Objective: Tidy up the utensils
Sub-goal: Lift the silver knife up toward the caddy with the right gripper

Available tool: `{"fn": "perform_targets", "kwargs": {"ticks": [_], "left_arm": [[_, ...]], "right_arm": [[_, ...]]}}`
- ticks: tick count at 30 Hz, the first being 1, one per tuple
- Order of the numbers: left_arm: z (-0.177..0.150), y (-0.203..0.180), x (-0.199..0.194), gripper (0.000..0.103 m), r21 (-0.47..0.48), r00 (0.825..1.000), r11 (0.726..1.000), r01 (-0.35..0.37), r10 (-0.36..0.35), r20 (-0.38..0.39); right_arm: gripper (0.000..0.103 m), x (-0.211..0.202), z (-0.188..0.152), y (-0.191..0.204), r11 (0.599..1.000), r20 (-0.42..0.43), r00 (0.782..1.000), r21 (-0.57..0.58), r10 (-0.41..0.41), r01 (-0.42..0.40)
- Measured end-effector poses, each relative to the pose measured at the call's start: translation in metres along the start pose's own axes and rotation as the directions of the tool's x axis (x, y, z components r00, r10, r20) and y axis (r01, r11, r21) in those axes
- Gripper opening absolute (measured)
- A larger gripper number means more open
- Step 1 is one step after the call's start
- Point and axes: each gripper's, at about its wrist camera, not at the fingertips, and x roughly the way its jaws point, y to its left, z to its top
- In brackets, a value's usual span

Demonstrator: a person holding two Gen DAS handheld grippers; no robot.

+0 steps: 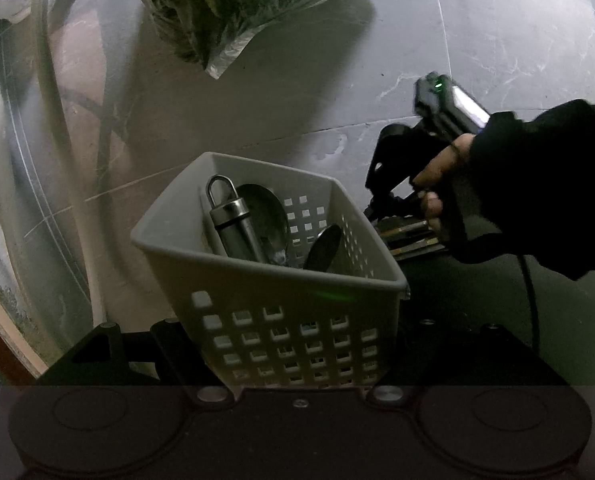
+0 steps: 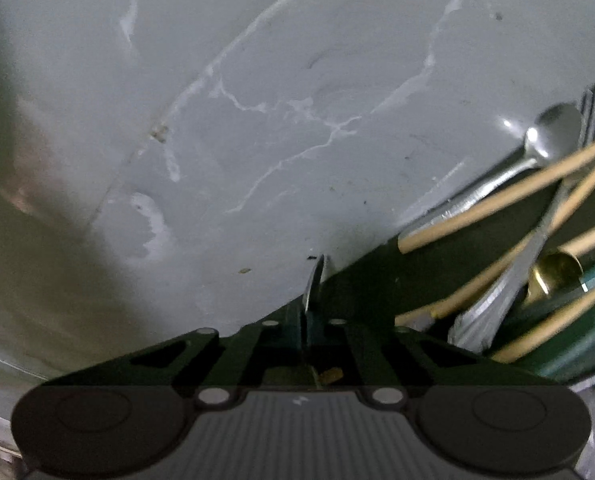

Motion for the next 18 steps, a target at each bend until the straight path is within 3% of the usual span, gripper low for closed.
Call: {"fn": "perform_targets", "kwargs": {"ticks": [10,18], "left_arm": [[0.000,-0.003,-0.002,0.080,-0.004,1.000,1.000,-0.007,0.007,-0.005],[-0.003,-0.015,-0.011,0.080,0.022,0.999,0.999,0.042,-0.042,0.011]], "right_arm": [[0.002,-0.084,-0.008,-0.012,0.986,0.108,0.982,0.044,0.157,-0.162],[0.003,-0.183,-0.017,-0.001,0.953,0.209,0.930,-0.079,0.302,-0.291]]}}
